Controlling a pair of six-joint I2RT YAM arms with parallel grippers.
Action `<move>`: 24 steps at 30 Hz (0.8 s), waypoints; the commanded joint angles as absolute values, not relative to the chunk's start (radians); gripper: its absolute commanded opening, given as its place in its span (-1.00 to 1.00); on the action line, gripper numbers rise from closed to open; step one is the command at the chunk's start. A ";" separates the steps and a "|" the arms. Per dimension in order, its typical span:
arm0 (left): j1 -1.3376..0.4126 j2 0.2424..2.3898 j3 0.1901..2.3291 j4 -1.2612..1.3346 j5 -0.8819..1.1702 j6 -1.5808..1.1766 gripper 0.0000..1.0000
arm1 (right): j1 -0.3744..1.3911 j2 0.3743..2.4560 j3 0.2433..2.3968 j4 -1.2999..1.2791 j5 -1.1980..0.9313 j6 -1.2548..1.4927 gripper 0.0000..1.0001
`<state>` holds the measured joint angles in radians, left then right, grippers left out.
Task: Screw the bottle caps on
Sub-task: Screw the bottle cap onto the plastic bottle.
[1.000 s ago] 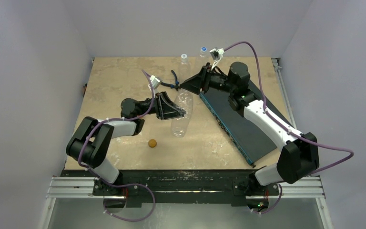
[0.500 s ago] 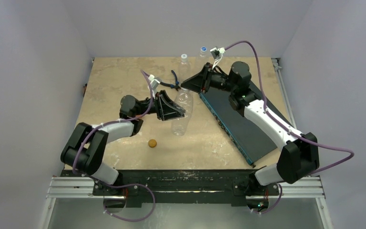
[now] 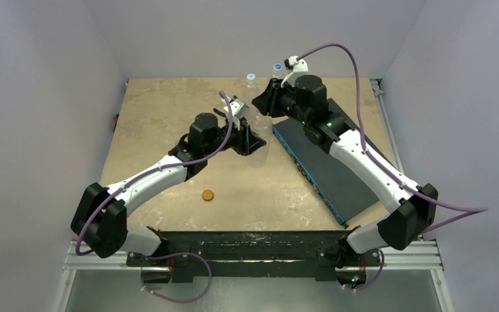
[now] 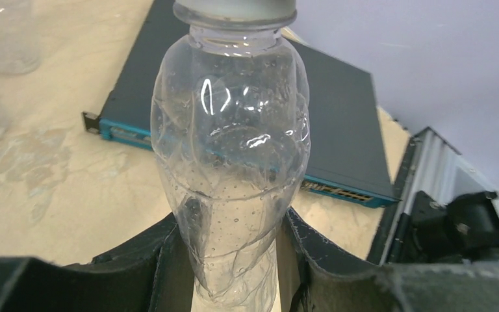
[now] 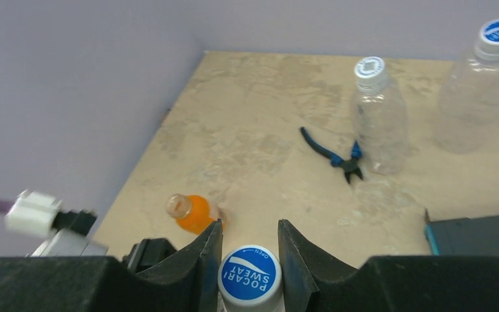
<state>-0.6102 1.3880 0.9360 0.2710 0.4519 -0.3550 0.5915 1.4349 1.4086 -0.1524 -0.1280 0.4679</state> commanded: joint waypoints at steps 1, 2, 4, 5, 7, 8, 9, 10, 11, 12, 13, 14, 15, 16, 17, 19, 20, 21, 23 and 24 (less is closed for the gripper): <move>-0.683 1.398 1.010 0.177 0.064 -0.256 -1.00 | 0.722 1.502 1.521 -0.392 0.142 0.484 -1.00; -0.691 1.403 1.019 0.175 0.050 -0.254 -1.00 | 0.734 1.512 1.533 -0.409 0.176 0.488 -1.00; -0.700 1.418 1.035 0.160 0.054 -0.248 -1.00 | 0.741 1.515 1.537 -0.411 0.206 0.499 -0.92; -0.701 1.425 1.039 0.149 0.065 -0.244 -1.00 | 0.742 1.509 1.534 -0.403 0.199 0.503 -0.74; -0.702 1.429 1.032 0.135 0.093 -0.230 -1.00 | 0.734 1.487 1.526 -0.378 0.163 0.513 -0.34; -0.701 1.426 1.026 0.126 0.102 -0.222 -1.00 | 0.726 1.475 1.525 -0.366 0.152 0.503 -0.10; -0.701 1.421 1.017 0.119 0.121 -0.212 -1.00 | 0.717 1.463 1.524 -0.353 0.127 0.493 0.18; -0.698 1.418 1.009 0.113 0.149 -0.201 -1.00 | 0.698 1.449 1.518 -0.335 0.088 0.487 0.45; -0.694 1.416 1.005 0.099 0.177 -0.190 -1.00 | 0.677 1.431 1.512 -0.315 0.041 0.482 0.74; -0.688 1.416 1.001 0.086 0.211 -0.179 -1.00 | 0.653 1.419 1.502 -0.292 -0.008 0.476 0.95; -0.682 1.415 0.999 0.073 0.241 -0.168 -1.00 | 0.624 1.406 1.490 -0.269 -0.062 0.472 0.97; -0.672 1.410 0.994 0.062 0.274 -0.163 -1.00 | 0.596 1.393 1.476 -0.245 -0.126 0.469 0.97; -0.662 1.404 0.987 0.063 0.317 -0.161 -1.00 | 0.566 1.381 1.457 -0.220 -0.181 0.463 0.98; -0.652 1.399 0.983 0.065 0.361 -0.156 -1.00 | 0.539 1.366 1.440 -0.195 -0.234 0.455 0.98; -0.643 1.394 0.981 0.053 0.398 -0.146 -1.00 | 0.517 1.349 1.418 -0.163 -0.288 0.442 0.98; -0.624 1.383 0.975 0.035 0.478 -0.127 -1.00 | 0.474 1.317 1.375 -0.084 -0.417 0.421 0.98; -0.612 1.375 0.973 0.029 0.531 -0.121 -1.00 | 0.454 1.305 1.348 -0.037 -0.485 0.415 0.98; -0.599 1.365 0.963 0.034 0.574 -0.122 -1.00 | 0.433 1.294 1.328 -0.009 -0.548 0.413 0.97; -0.575 1.342 0.948 0.055 0.667 -0.124 -1.00 | 0.399 1.286 1.298 0.041 -0.665 0.397 0.90; -0.565 1.333 0.944 0.059 0.711 -0.124 -1.00 | 0.387 1.281 1.272 0.069 -0.739 0.395 0.87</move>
<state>-0.6060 1.3949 0.9646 0.0387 0.4736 -0.1577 0.4297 1.3121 1.3327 -0.1192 -0.3939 0.4389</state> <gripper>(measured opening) 0.400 0.958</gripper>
